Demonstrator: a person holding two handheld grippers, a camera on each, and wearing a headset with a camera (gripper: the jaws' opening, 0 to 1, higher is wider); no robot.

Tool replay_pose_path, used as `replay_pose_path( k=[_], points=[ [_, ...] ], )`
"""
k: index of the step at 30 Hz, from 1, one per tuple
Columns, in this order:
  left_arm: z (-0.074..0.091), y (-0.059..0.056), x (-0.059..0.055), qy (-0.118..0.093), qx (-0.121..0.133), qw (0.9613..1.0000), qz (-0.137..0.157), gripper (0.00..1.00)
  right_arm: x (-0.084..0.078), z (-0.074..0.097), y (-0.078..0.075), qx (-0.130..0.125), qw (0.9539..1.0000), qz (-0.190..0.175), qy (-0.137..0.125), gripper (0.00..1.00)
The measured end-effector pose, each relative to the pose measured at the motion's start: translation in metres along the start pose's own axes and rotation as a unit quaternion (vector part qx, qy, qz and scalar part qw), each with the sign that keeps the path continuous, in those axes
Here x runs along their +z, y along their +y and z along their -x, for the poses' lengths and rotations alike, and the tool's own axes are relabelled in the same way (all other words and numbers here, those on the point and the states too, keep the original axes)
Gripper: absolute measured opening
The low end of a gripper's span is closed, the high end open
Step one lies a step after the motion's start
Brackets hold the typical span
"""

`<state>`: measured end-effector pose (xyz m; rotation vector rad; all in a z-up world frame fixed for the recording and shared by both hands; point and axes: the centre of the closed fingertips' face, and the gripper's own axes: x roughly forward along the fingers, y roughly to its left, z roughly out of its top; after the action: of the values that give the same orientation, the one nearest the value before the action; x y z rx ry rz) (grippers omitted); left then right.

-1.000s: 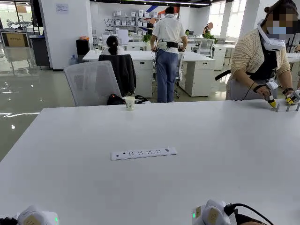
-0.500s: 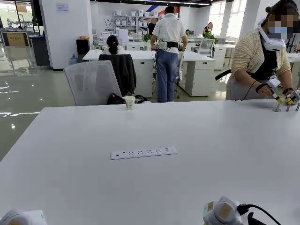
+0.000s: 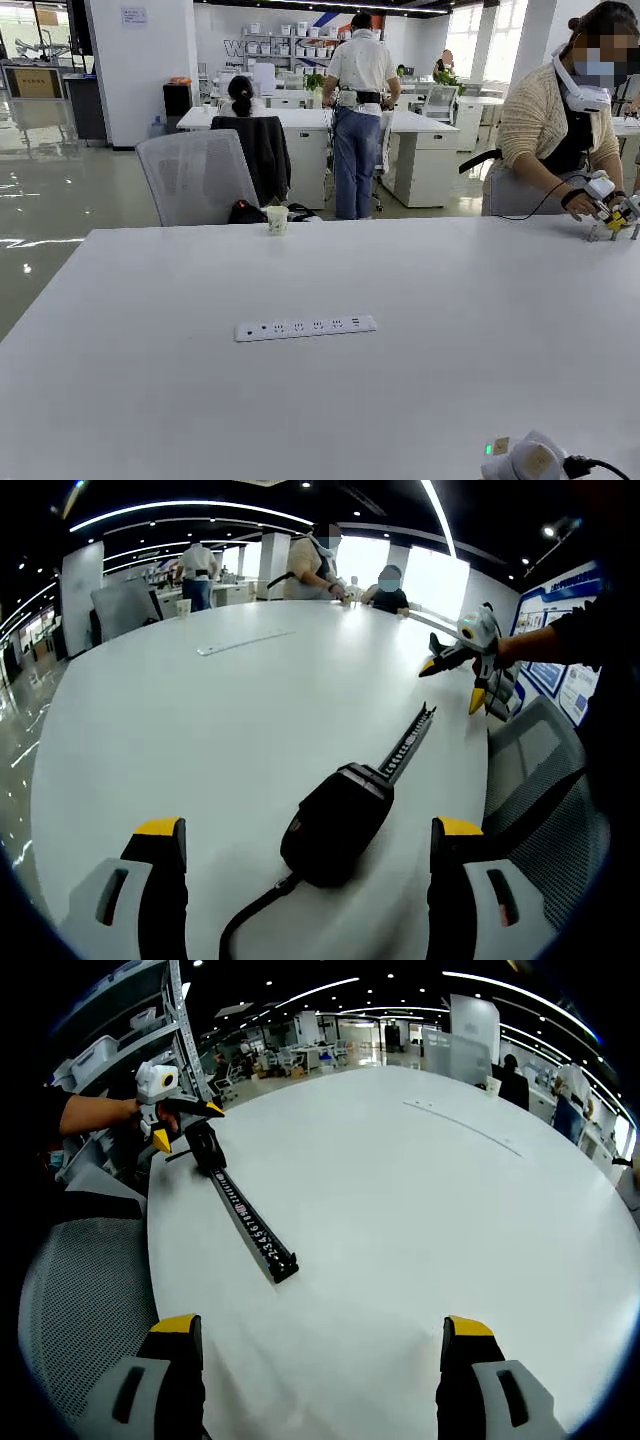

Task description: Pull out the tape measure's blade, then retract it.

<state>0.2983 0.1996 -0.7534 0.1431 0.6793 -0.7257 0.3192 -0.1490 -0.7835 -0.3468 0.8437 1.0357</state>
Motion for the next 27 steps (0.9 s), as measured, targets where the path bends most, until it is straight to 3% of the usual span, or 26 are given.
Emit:
replay_pose_path(
  k=[4, 7, 12, 15, 18, 22, 27],
  points=[
    [0.006, 0.003, -0.006, -0.005, 0.009, 0.9999, 0.007, 0.99, 0.002, 0.009, -0.001, -0.010, 0.9998, -0.011, -0.016, 0.99],
    [0.010, 0.004, -0.011, -0.003, 0.018, 0.9998, 0.008, 0.99, -0.004, 0.014, 0.000, -0.020, 0.9998, -0.003, -0.010, 0.99],
    [0.020, 0.004, -0.012, -0.011, 0.031, 0.9994, 0.010, 0.99, -0.004, 0.023, -0.001, -0.036, 0.9984, -0.012, -0.042, 0.99],
    [0.025, 0.001, -0.010, -0.026, 0.030, 0.9990, 0.018, 0.99, -0.009, 0.029, -0.001, -0.041, 0.9972, -0.021, -0.059, 0.99],
    [0.030, -0.001, -0.017, -0.017, 0.038, 0.9990, 0.016, 0.99, -0.015, 0.034, -0.004, -0.054, 0.9960, -0.022, -0.068, 0.99],
    [0.034, -0.003, -0.021, -0.021, 0.044, 0.9985, 0.026, 0.99, -0.019, 0.039, 0.000, -0.054, 0.9945, -0.015, -0.089, 0.99],
    [0.039, -0.004, -0.028, -0.023, 0.051, 0.9981, 0.026, 0.99, -0.029, 0.042, 0.005, -0.058, 0.9941, -0.020, -0.089, 0.99]
  ],
)
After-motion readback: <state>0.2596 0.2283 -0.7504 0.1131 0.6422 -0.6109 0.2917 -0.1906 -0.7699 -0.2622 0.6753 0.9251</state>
